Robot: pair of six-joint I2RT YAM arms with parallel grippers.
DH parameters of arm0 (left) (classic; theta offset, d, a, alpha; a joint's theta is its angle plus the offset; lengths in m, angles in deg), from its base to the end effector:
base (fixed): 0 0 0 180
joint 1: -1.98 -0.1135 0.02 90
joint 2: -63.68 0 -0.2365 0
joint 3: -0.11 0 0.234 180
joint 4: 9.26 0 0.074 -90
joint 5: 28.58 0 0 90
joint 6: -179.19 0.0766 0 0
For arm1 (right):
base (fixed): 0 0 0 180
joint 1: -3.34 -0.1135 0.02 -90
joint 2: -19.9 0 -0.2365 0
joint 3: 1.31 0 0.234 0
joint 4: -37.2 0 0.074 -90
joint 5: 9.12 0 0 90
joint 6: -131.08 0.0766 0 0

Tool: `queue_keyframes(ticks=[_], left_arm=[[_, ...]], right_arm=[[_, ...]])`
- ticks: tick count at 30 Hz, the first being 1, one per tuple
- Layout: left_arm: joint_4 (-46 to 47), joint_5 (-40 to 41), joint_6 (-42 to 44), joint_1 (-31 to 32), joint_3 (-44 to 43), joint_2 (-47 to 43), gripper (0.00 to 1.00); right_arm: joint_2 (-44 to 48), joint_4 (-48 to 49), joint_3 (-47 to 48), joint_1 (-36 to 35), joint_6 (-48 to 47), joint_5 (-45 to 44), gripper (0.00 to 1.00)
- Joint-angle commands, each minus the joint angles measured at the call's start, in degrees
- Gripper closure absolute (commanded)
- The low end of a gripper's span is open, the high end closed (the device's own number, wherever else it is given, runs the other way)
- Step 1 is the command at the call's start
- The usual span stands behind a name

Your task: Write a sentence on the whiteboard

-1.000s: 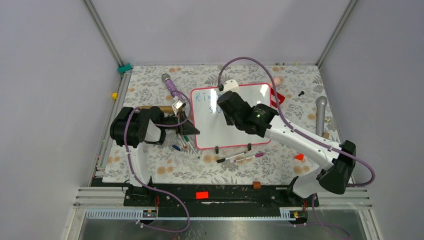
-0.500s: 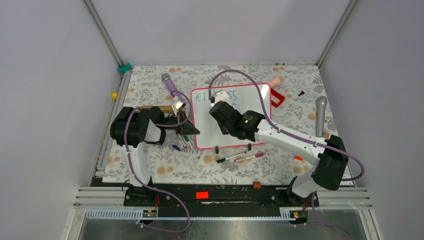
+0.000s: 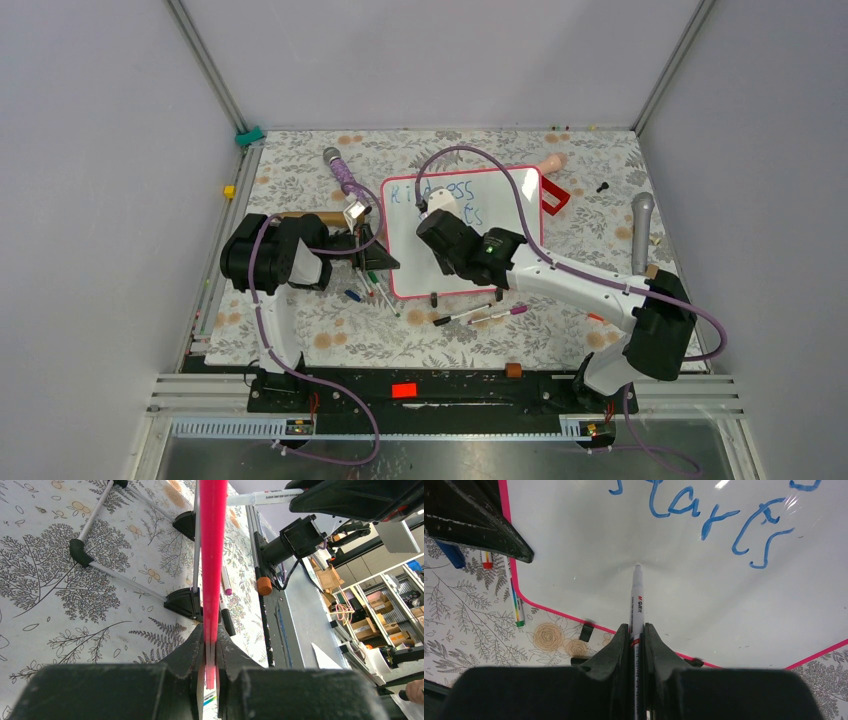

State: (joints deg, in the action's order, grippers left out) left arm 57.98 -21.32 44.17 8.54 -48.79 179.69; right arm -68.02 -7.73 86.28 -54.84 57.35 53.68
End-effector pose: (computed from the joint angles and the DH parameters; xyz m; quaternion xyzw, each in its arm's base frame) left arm 0.2878 -0.1096 0.1107 0.2672 0.6546 -0.6514 0.2752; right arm 0.2119 0.2751 0.2475 -0.2379 0.8714 0.0506 0.4261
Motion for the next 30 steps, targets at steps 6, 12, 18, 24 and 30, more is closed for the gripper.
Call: queue_keyframes(ticks=[6, 12, 18, 24, 30], left_arm=[[2.6, 0.8, 0.4, -0.2, 0.5, -0.4, 1.00], [2.6, 0.7, 0.6, -0.2, 0.7, -0.5, 1.00], [2.6, 0.7, 0.7, -0.2, 0.7, -0.6, 1.00], [2.5, 0.7, 0.7, -0.2, 0.8, -0.6, 1.00], [2.6, 0.7, 0.7, -0.2, 0.9, -0.6, 1.00]], right_arm=[[-0.8, 1.5, 4.2, -0.6, -1.2, -4.6, 1.00], [-2.6, 0.4, 5.5, -0.5, -1.5, -6.3, 1.00], [-3.2, -0.4, 5.5, -0.6, -1.0, -6.2, 1.00], [-2.5, -1.3, 4.4, -0.6, -0.1, -5.9, 1.00], [-0.7, -1.4, 1.7, -0.6, 1.4, -5.3, 1.00]])
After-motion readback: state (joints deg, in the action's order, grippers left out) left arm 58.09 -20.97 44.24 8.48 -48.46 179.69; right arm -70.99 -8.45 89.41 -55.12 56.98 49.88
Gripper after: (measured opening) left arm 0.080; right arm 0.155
